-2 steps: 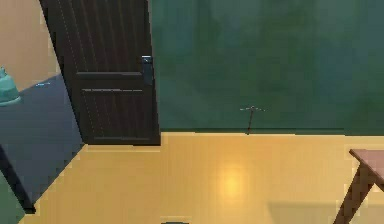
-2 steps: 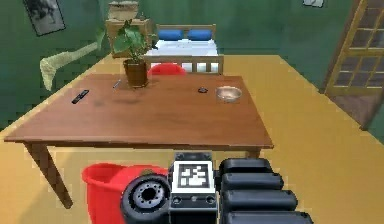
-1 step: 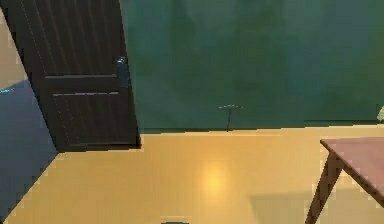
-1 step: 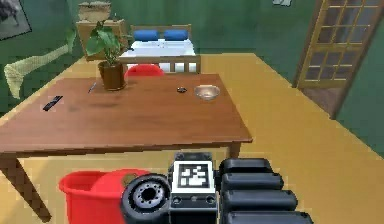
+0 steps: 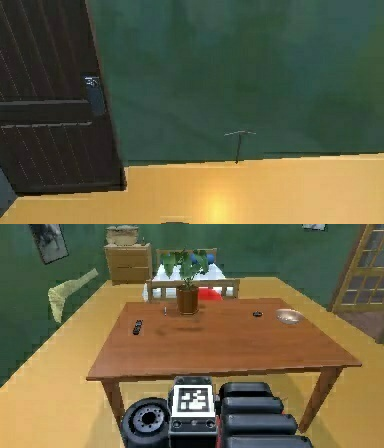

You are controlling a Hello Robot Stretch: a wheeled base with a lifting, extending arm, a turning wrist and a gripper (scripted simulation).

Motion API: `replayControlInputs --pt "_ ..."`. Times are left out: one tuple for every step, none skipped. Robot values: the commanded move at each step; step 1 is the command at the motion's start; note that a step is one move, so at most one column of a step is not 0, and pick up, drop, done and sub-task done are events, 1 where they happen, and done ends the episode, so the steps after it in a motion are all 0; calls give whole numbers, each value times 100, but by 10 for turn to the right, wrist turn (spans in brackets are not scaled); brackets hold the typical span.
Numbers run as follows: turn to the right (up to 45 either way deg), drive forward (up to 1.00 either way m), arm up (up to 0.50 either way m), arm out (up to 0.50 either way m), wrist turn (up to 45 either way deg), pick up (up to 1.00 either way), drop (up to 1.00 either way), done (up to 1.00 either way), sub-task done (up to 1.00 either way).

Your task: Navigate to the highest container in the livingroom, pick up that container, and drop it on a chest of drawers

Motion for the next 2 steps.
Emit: replayControlInputs --pt "180 0 0 0 0 0 0 0 0" --pt "0 100 0 0 0 0 0 0 0"
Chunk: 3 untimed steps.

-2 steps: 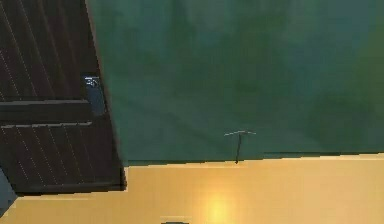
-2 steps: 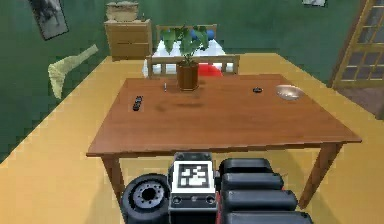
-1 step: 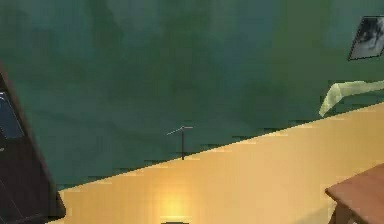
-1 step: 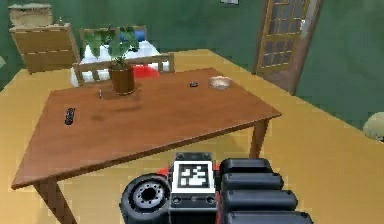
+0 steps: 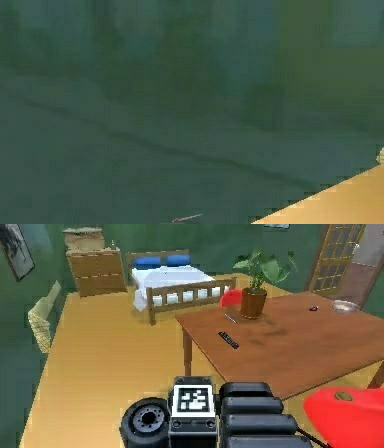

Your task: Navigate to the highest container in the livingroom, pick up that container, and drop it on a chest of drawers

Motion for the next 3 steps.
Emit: replayControlInputs --pt "330 0 0 0 0 0 0 0 0" --pt "30 0 0 0 0 0 0 0 0" --pt "0 5 0 0 0 0 0 0 0"
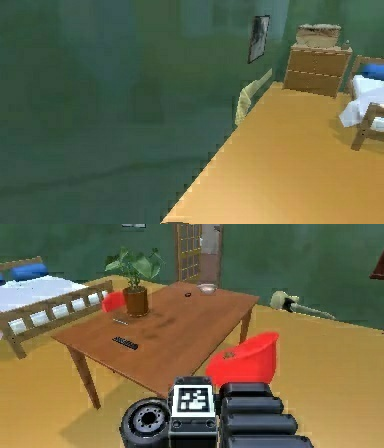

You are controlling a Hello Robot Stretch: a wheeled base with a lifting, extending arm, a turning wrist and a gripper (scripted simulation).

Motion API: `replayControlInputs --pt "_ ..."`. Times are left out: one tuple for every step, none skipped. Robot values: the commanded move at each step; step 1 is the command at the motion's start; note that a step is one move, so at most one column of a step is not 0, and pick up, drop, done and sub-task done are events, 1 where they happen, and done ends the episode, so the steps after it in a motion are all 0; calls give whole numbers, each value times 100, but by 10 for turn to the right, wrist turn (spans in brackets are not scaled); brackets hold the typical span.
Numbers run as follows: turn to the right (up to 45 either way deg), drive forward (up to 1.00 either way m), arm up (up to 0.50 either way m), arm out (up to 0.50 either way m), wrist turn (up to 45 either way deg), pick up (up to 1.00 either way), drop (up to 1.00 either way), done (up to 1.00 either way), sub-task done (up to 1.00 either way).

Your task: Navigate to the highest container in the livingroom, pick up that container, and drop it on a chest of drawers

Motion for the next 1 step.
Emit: replayControlInputs --pt "300 0 0 0 0 0 0 0 0"
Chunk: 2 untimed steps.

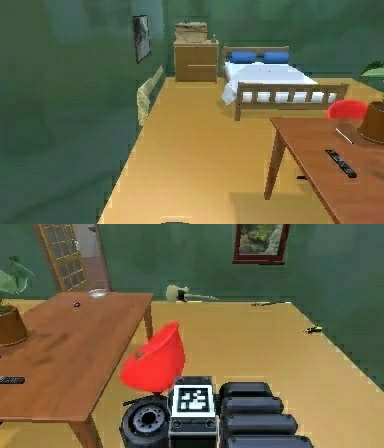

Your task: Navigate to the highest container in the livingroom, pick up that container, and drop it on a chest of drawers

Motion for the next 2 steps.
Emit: replayControlInputs --pt "0 30 0 0 0 0 0 0 0" --pt "0 100 0 0 0 0 0 0 0"
